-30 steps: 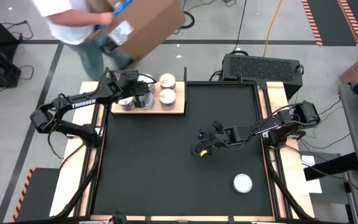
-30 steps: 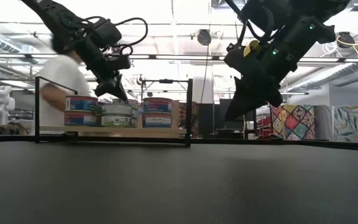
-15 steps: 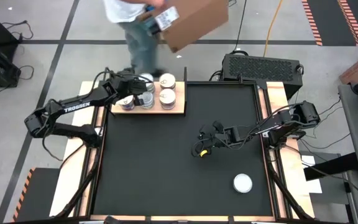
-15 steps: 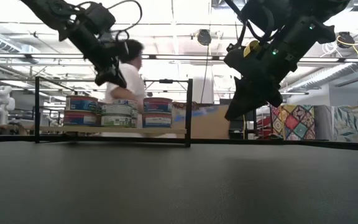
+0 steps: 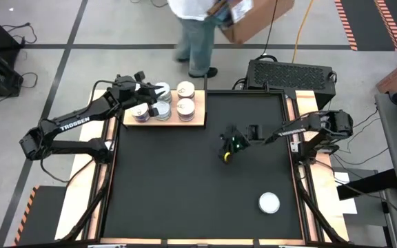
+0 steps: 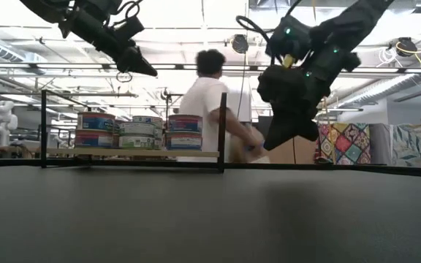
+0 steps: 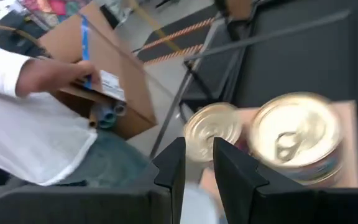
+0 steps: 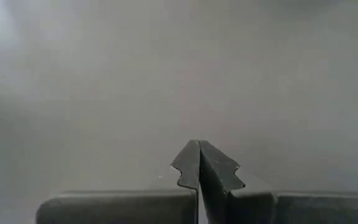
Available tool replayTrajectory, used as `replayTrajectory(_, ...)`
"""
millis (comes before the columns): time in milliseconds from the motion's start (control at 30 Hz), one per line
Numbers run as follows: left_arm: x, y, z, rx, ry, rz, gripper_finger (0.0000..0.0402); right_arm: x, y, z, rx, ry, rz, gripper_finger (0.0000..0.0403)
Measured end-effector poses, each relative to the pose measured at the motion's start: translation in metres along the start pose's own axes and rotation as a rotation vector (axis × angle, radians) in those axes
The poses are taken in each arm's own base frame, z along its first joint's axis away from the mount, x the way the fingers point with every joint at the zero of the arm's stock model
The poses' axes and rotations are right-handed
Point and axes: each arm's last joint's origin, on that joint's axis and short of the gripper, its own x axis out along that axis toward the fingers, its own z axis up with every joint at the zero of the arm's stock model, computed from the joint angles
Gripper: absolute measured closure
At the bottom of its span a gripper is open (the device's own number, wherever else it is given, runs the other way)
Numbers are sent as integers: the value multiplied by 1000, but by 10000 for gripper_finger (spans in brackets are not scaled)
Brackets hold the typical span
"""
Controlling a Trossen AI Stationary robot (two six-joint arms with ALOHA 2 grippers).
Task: Stack canned seafood by type on shelf
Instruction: Stack the green tuna can on top of the green tuna can on the shelf
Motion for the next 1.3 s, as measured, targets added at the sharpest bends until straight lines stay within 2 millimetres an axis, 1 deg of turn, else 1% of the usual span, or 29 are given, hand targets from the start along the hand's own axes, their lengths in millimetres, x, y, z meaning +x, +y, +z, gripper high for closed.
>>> replayTrajectory(67,0,-1,1,-21,-35,-42,318,-1,-8,5,-1,38,68,403)
replayTrajectory(167,0,-2,5,-81,-108,-106,318,-2,-12,8,13,77,141,403)
replayTrajectory(300,-1,-3,9,-170,-186,-188,318,-3,-14,10,31,90,153,403)
replayTrajectory(367,-1,-4,10,-222,-204,-233,318,-6,-12,16,52,83,153,403)
replayTrajectory(533,-2,-7,12,-303,-228,-306,318,-17,-1,28,119,140,126,403)
replayTrajectory(633,-4,-8,14,-330,-238,-326,318,-25,14,34,156,179,120,403)
replayTrajectory(733,-4,-10,17,-349,-259,-359,318,-31,31,34,226,214,120,403)
replayTrajectory(833,-5,-12,19,-366,-274,-384,318,-33,45,26,304,260,113,403)
replayTrajectory(967,-6,-17,22,-368,-291,-439,318,-35,58,4,351,399,76,403)
replayTrajectory(1033,-6,-18,24,-399,-300,-467,318,-37,62,-8,371,479,45,403)
replayTrajectory(1167,-7,-22,28,-429,-306,-492,318,-53,71,-26,335,601,30,403)
replayTrajectory(1300,-8,-28,34,-456,-324,-509,318,-66,71,-49,327,772,-25,403)
